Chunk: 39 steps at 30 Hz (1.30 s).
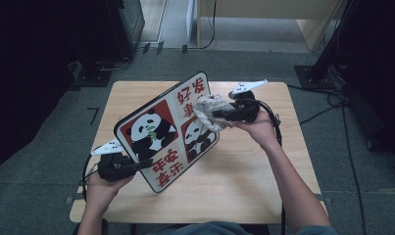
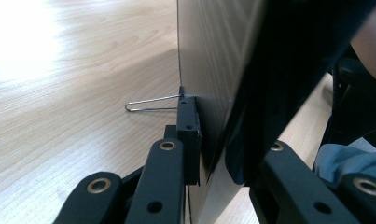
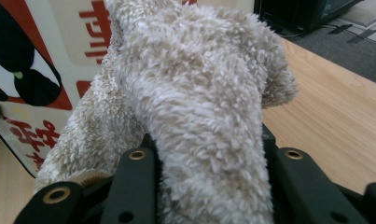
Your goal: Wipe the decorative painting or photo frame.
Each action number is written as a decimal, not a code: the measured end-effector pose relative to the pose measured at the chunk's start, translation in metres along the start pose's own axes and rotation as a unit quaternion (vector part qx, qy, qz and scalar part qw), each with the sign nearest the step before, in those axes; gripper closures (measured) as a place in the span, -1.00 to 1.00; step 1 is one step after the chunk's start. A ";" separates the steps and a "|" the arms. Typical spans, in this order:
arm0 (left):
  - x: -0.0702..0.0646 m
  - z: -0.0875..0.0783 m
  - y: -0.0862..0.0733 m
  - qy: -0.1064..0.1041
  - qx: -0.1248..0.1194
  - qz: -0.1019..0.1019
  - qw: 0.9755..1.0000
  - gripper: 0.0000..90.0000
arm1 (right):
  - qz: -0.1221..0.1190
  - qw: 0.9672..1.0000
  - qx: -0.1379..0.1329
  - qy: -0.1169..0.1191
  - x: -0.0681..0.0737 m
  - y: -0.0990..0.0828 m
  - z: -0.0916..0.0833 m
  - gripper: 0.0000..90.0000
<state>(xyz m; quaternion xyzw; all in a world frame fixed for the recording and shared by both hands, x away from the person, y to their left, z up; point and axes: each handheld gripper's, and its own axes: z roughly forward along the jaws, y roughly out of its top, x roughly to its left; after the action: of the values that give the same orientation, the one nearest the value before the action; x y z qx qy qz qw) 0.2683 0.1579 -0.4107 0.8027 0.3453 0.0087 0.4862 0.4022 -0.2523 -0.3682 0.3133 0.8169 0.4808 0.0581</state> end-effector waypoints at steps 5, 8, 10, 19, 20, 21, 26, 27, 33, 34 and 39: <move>-0.002 0.001 0.000 -0.002 -0.001 0.000 1.000 0.75 | 0.006 1.000 0.002 -0.003 0.000 -0.009 0.001 0.43; -0.002 0.001 0.000 -0.003 -0.001 0.000 1.000 0.75 | 0.010 1.000 0.013 -0.002 0.000 -0.014 0.004 0.43; -0.002 0.001 0.000 -0.003 -0.002 0.001 1.000 0.75 | 0.010 1.000 0.016 -0.003 0.000 -0.018 0.005 0.43; -0.002 0.002 -0.002 -0.002 -0.002 0.002 1.000 0.75 | 0.015 1.000 0.015 -0.002 -0.003 -0.037 0.009 0.43; -0.002 0.002 -0.002 -0.002 -0.002 0.002 1.000 0.75 | 0.014 1.000 0.014 -0.002 -0.003 -0.039 0.010 0.43; -0.002 0.002 -0.001 -0.001 -0.002 0.001 1.000 0.75 | 0.016 1.000 0.017 -0.002 -0.003 -0.041 0.010 0.43; -0.003 0.002 -0.002 0.001 -0.002 0.003 1.000 0.75 | 0.018 1.000 0.021 -0.006 -0.005 -0.054 0.013 0.43; -0.003 0.002 -0.002 0.001 -0.003 0.002 1.000 0.75 | 0.021 0.999 0.025 -0.008 -0.005 -0.056 0.013 0.43; -0.002 0.002 -0.002 0.001 -0.003 0.004 1.000 0.75 | 0.027 0.999 0.032 -0.008 -0.007 -0.068 0.016 0.43; -0.002 0.002 -0.002 0.000 -0.003 0.005 1.000 0.74 | 0.029 0.999 0.034 -0.008 -0.008 -0.070 0.017 0.43; -0.002 0.002 -0.002 -0.002 -0.003 0.008 1.000 0.74 | 0.035 0.999 0.038 -0.011 -0.010 -0.079 0.018 0.43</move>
<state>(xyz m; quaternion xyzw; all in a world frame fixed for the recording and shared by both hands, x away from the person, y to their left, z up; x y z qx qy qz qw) 0.2669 0.1557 -0.4125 0.8037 0.3384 0.0122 0.4892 0.3809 -0.2710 -0.4452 0.3490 0.8224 0.4477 0.0383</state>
